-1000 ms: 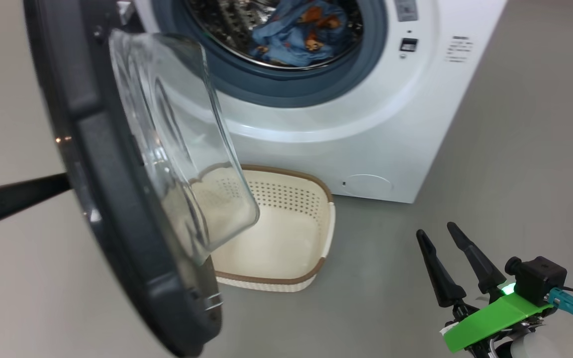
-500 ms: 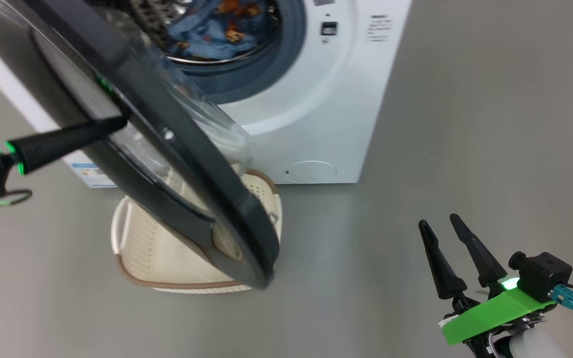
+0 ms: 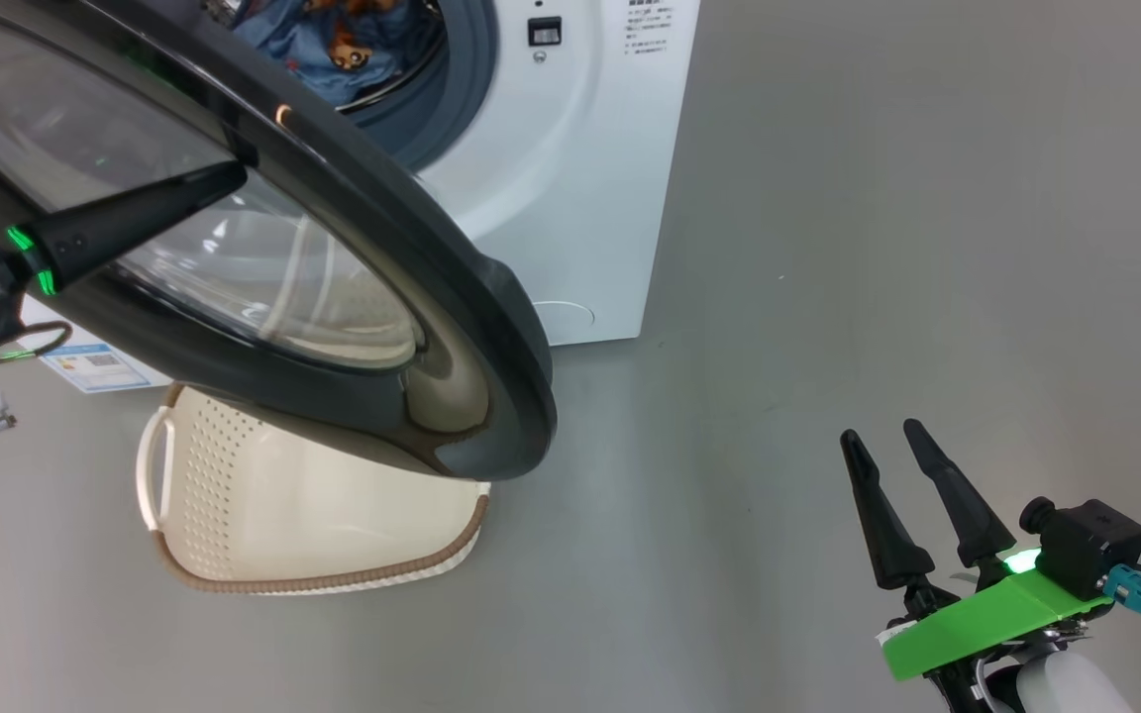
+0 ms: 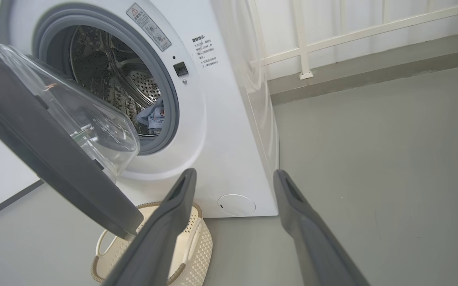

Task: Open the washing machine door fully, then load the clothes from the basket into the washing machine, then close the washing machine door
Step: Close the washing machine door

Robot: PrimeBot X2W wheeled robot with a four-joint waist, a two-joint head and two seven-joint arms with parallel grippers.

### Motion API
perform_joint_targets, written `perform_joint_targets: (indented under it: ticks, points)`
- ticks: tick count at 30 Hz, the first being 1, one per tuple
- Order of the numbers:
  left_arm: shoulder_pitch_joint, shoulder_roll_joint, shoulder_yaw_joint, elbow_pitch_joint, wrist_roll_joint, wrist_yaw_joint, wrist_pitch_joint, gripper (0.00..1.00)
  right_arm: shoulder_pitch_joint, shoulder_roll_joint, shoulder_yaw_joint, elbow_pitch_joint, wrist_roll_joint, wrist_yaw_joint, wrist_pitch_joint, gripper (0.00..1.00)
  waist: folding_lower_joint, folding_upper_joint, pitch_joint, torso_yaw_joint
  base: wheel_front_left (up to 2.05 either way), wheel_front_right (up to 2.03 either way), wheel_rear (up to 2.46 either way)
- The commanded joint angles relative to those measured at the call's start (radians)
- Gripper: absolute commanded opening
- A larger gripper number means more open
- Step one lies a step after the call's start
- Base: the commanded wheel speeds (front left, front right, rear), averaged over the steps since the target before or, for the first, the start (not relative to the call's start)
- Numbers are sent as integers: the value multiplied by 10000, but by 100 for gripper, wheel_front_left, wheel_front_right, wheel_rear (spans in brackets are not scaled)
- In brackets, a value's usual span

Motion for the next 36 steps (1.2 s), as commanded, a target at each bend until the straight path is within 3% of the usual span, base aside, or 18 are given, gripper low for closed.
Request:
perform_joint_targets:
  ticks: [1,7,10,12,13,14,15,16,18,36]
  points:
    - [-158,559,411,-226,114,-31,-95,0,-199,-10,160,-263,-42,27,-48,100,0,0,-43,70,0,0,0]
    - [799,718,640,-394,-56,-31,-404,1,-124,-111,214,-205,-44,27,-48,100,0,0,-296,403,0,0,0]
    - [1434,768,807,-504,-137,-31,-630,20,-77,-178,245,-166,-30,27,-48,100,0,0,-438,573,0,0,0]
    - [1849,798,921,-583,-134,-31,-819,41,-31,-232,276,-144,-18,27,-48,100,0,0,-525,678,0,0,0]
    - [2066,813,957,-621,-116,-31,-907,47,-9,-260,290,-135,-14,27,-48,100,0,0,-560,727,0,0,0]
    - [2278,824,997,-655,-75,-31,-1027,60,16,-286,299,-127,-7,27,-48,100,0,0,-595,770,0,0,0]
    - [2486,806,1059,-658,-61,-31,-1176,80,36,-311,307,-117,2,27,-48,100,0,0,-621,802,0,0,0]
    - [2702,769,1101,-651,-51,-31,-1319,91,56,-337,307,-105,11,27,-48,100,0,0,-658,837,0,0,0]
    - [3150,732,1189,-571,132,-31,-1725,100,85,-408,335,-56,35,27,-48,100,0,0,-708,878,0,0,0]
    - [5903,365,512,165,1304,-31,-6330,100,250,-900,151,79,116,27,-48,100,0,0,-767,646,0,0,0]
